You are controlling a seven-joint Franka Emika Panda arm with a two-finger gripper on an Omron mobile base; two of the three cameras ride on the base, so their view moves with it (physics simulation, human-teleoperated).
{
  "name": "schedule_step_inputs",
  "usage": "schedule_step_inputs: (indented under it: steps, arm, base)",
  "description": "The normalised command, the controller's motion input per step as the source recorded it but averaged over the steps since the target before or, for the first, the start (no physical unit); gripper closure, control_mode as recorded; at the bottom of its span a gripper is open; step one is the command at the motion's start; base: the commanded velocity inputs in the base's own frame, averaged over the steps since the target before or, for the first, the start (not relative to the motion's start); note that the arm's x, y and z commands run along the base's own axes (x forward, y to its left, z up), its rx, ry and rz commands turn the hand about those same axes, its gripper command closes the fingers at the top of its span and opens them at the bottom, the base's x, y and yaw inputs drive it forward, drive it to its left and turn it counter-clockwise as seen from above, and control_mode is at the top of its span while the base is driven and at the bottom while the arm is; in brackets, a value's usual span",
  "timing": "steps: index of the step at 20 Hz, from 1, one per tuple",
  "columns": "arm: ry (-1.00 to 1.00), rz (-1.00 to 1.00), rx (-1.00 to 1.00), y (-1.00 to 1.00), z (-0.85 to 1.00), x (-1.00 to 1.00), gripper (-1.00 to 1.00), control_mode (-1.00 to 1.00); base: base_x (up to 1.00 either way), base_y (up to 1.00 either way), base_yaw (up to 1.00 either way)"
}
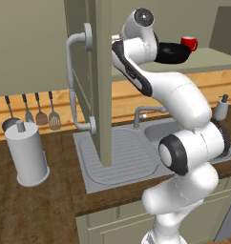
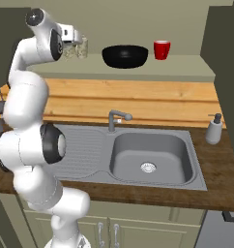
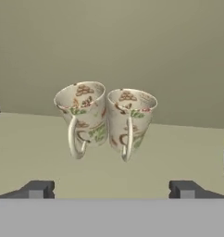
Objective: Gather all objects into one cabinet and sort the glasses and bowls to opposite sides.
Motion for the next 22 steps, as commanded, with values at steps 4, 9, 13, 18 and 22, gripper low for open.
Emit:
schedule_step_inputs:
  steps: [4, 9, 13, 18, 22]
  arm:
    - [0.0, -0.07, 0.12, -0.29, -0.3, -1.0, -1.0, -1.0]
    - [-0.05, -0.03, 0.01, -0.41, -0.46, -1.0, -1.0, -1.0]
    - [-0.15, 0.0, -0.01, -0.35, -0.24, -1.0, -1.0, -1.0]
    - [-0.1, 0.0, -0.14, -0.34, -0.02, -0.59, -1.0, -1.0]
    - [-0.01, 0.0, -0.18, -0.3, 0.0, -0.05, -1.0, -1.0]
  base:
    - [0.0, 0.0, 0.0]
    - [0.0, 0.0, 0.0]
    - [0.0, 0.0, 0.0]
    - [0.0, 0.0, 0.0]
    - [0.0, 0.0, 0.0]
